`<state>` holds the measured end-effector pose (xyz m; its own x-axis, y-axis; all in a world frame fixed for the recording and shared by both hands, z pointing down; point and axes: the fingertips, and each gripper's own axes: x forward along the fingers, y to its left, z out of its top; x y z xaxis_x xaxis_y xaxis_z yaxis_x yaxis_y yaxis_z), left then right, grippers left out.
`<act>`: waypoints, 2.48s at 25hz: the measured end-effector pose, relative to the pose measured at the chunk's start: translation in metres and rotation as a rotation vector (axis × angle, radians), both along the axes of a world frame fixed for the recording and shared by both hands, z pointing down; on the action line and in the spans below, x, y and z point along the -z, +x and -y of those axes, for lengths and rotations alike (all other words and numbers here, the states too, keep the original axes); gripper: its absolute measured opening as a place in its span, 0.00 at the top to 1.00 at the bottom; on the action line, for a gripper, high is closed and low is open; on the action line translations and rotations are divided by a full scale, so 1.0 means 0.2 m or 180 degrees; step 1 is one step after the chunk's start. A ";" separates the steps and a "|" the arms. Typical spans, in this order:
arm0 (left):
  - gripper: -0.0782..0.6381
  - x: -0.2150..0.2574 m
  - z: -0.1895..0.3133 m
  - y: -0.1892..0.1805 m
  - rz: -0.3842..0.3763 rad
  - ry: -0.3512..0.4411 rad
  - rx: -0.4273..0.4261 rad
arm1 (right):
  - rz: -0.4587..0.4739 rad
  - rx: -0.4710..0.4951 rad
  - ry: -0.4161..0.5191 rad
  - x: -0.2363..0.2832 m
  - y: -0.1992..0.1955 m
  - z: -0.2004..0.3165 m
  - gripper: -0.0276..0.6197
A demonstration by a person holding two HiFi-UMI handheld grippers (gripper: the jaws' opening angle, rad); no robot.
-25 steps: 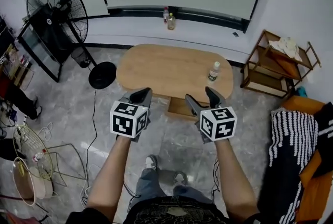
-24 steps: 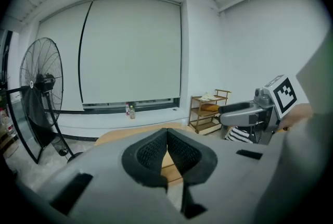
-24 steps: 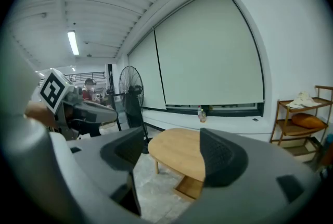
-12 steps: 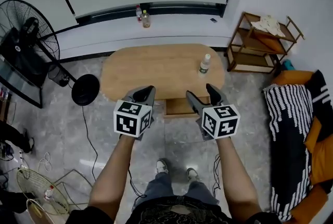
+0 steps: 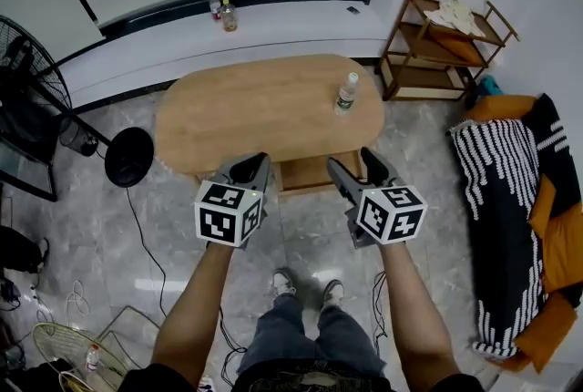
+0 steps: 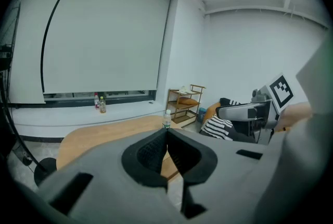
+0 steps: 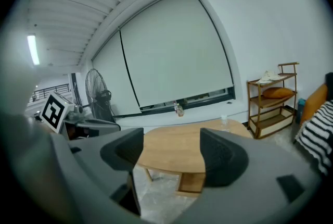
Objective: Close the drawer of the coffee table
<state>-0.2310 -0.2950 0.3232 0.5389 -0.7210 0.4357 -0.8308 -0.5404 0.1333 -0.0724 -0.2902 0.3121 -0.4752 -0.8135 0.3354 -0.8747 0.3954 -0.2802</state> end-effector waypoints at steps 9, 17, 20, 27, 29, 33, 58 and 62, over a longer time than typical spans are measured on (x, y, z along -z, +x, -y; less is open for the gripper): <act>0.89 -0.32 -0.06 0.05 0.0047 -0.0036 0.0182 | 0.0312 0.0056 -0.0164 -0.40 0.10 -0.04 0.46; 0.89 -0.72 -0.13 0.18 0.0258 -0.0127 0.0190 | 0.0707 0.0078 -0.0315 -0.88 0.19 -0.05 0.46; 0.89 -0.89 -0.18 0.21 0.0338 -0.0177 0.0174 | 0.0808 0.0100 -0.0350 -1.07 0.20 -0.08 0.45; 0.89 -1.21 -0.21 0.29 0.0348 -0.0217 0.0203 | 0.1090 0.0116 -0.0418 -1.52 0.22 -0.12 0.43; 0.89 -1.30 -0.21 0.30 0.0307 -0.0253 0.0249 | 0.1189 0.0105 -0.0460 -1.66 0.21 -0.13 0.42; 0.89 -1.51 -0.22 0.33 0.0312 -0.0295 0.0246 | 0.1398 0.0032 -0.0506 -1.91 0.21 -0.14 0.41; 0.89 -2.05 -0.04 0.26 0.0365 0.0016 0.0195 | 0.2810 -0.0061 -0.0161 -2.60 0.17 0.21 0.28; 0.89 -2.08 -0.01 0.23 0.0340 0.0031 0.0244 | 0.2873 0.0018 -0.0069 -2.60 0.16 0.24 0.28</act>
